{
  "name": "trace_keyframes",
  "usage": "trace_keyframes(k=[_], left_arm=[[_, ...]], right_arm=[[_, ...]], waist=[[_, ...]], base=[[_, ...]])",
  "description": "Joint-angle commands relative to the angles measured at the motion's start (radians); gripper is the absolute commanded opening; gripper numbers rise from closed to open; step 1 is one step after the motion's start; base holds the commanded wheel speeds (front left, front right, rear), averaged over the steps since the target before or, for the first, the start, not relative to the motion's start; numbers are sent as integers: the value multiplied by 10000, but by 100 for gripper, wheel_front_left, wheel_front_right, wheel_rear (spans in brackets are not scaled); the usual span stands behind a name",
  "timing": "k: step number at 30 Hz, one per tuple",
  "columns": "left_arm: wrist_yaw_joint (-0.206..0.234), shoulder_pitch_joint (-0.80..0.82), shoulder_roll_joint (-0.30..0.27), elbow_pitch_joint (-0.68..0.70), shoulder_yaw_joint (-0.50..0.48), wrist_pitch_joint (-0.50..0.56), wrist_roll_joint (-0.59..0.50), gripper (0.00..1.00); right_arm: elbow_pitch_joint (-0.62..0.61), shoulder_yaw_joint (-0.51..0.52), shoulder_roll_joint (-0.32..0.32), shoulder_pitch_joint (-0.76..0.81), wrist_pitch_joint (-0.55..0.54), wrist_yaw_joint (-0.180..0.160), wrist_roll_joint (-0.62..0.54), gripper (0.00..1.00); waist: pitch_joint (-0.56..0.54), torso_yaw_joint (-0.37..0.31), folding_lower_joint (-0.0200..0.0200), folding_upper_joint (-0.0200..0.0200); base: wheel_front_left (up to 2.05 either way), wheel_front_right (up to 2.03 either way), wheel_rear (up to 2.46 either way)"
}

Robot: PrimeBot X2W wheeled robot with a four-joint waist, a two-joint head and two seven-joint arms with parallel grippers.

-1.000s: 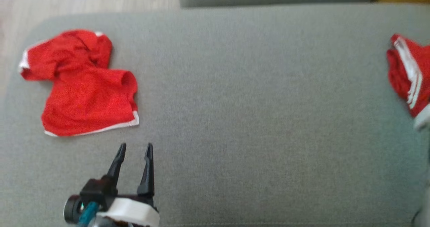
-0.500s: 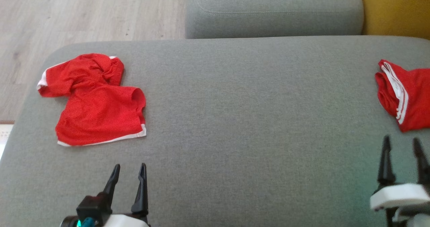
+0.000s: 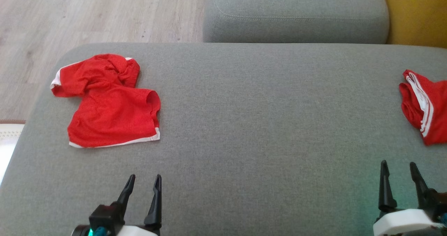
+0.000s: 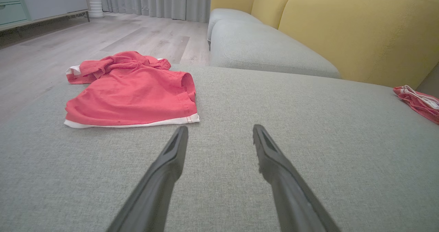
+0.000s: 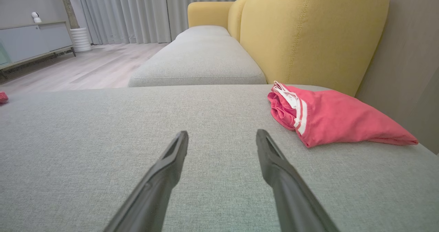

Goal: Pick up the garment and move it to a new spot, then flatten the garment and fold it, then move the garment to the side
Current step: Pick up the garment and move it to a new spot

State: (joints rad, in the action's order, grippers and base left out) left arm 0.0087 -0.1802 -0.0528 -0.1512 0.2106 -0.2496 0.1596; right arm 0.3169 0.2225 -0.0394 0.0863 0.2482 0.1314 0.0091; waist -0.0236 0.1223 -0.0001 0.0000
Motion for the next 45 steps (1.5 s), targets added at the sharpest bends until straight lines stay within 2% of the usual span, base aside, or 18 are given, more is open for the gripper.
trace_keyframes(k=[1,10,14,20,26,32,38,45], left_arm=[[-9,505,26,296,-317,-122,-72,100],[-24,508,26,313,-356,-122,-90,100],[-39,601,26,340,-289,-122,-67,100],[-15,712,26,355,-241,-122,-41,100],[73,506,26,376,-320,-122,51,100],[121,330,26,427,-341,-122,137,100],[143,604,26,522,-365,-122,324,100],[-52,2118,26,117,-782,-122,657,100]], right_arm=[[-327,-300,-109,-226,134,-7,45,100],[-310,-364,-109,-204,135,-7,34,100],[-339,-368,-109,-148,135,-7,85,100],[-358,-696,-109,-17,135,-7,203,100],[-384,-1157,-109,-33,135,-7,219,100],[-345,-1370,-109,-94,135,-7,166,100],[-396,-1453,-108,-110,135,-7,79,100],[-619,-1333,-108,-432,135,-7,-373,100]], waist=[[-1,-14,1,0],[-7,-59,1,0],[16,139,1,0],[49,1027,1,0],[98,2399,1,0],[145,3053,1,0],[398,3096,1,0],[1368,2815,1,0]], base=[[0,0,0],[0,0,0],[0,0,0],[0,0,0],[0,0,0],[0,0,0],[0,0,0],[0,0,0]])
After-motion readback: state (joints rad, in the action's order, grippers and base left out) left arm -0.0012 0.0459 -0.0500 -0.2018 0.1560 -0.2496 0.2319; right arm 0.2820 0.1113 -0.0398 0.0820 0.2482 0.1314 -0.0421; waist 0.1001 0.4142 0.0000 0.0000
